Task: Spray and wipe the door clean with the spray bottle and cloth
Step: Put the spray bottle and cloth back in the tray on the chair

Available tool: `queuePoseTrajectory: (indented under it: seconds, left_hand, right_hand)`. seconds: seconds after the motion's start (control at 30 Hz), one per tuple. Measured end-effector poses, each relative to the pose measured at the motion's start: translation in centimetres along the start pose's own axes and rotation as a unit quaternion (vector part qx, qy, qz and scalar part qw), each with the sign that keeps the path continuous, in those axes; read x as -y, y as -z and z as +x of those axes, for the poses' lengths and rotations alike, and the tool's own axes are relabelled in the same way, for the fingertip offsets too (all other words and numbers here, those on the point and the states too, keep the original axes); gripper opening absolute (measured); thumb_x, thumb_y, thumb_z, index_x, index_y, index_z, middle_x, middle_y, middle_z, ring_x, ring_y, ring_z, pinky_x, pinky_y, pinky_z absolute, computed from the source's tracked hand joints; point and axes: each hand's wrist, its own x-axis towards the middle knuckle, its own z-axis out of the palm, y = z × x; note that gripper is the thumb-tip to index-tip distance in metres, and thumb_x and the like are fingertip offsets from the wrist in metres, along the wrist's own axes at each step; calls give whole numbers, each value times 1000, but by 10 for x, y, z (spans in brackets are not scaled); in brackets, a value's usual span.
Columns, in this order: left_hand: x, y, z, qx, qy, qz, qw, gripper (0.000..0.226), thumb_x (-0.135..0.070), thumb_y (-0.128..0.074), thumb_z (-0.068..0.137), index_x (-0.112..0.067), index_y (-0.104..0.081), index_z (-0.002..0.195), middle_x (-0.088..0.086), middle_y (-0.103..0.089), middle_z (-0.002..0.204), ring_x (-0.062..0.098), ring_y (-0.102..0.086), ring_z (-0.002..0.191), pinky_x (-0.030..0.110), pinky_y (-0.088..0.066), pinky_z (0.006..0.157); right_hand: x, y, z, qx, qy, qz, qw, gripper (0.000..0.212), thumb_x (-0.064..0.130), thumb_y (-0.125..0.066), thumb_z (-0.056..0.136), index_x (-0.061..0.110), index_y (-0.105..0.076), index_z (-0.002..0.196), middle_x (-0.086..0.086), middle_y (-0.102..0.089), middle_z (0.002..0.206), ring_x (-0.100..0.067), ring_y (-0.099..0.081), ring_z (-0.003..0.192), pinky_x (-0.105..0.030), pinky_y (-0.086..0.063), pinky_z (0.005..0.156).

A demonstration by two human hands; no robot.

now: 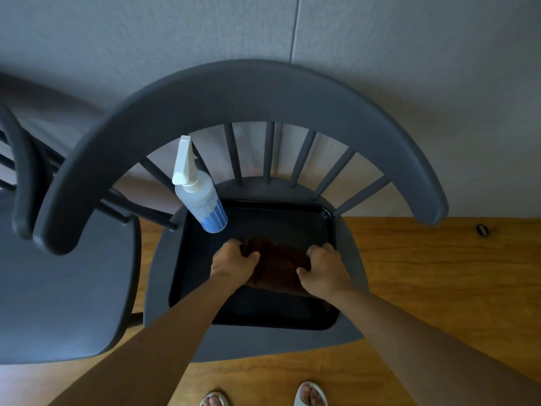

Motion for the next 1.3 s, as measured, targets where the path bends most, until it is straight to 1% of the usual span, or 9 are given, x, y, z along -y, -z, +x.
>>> queuePoseTrajectory:
  seconds: [0.13,0.27,0.37,0.43,0.53,0.67,0.83,1.03,1.3]
  left_hand:
    - [-4,8,5,31,-21,-66,997,20,-35,-70,96,-26,-56,109,3,-66,103,19,-68,92,42,-64,78]
    - [-24,12,10,2,-49,-131,990,25,-36,-72,96,-27,-54,110,3,-66,106,21,-70,93,47,-64,81]
    - [-42,11,14,-29,-58,-138,988,38,-36,-72,96,-21,-51,124,4,-65,110,22,-69,96,48,-63,84]
    - [-52,8,18,-64,-73,-76,992,49,-33,-71,97,-17,-47,136,8,-61,124,25,-63,110,47,-59,94]
    - [-58,0,15,-103,-116,138,978,71,-29,-72,95,-16,-31,152,16,-40,149,36,-41,138,51,-45,110]
    - [-56,-14,9,-90,-216,343,910,72,-38,-58,103,-26,-17,160,12,-2,170,39,-7,157,59,-25,123]
    - [-42,-22,20,16,-201,378,904,71,-47,-37,110,-27,2,166,10,12,173,41,7,159,57,-11,128]
    - [-32,-18,28,36,-215,354,910,73,-49,-36,109,-31,5,166,6,15,174,38,12,159,53,-4,129]
    - [-47,20,4,81,-199,332,918,83,-52,-46,105,-26,3,167,6,7,175,38,4,160,52,-10,129]
  right_hand:
    - [-6,12,6,15,42,71,996,18,27,-63,100,21,-52,115,4,-62,96,-12,-63,84,-27,-54,68]
    - [-8,32,22,-77,31,130,988,24,27,-67,99,32,-45,109,14,-56,86,0,-57,71,-10,-39,47]
    - [-1,42,35,-124,34,190,973,25,20,-68,98,25,-50,115,6,-60,96,-13,-65,87,-21,-49,62]
    - [3,46,39,-138,37,165,976,37,16,-70,96,18,-49,127,-2,-59,110,-21,-62,101,-27,-50,74]
    - [5,42,36,-164,79,-21,983,61,16,-74,90,14,-42,142,-13,-48,132,-30,-50,120,-39,-50,99]
    - [1,21,28,-114,187,-194,956,62,29,-60,99,19,-34,154,-13,-33,153,-36,-38,137,-47,-43,110]
    - [-10,2,29,-31,146,-206,967,67,39,-39,109,25,-5,165,-13,-2,171,-41,-6,156,-50,-24,124]
    - [-14,-4,27,-9,138,-190,972,68,47,-28,110,27,6,165,-11,13,172,-38,11,158,-48,-10,128]
    - [9,26,11,40,70,-52,995,62,47,-25,111,31,-2,166,-8,1,173,-36,3,159,-48,-12,128]
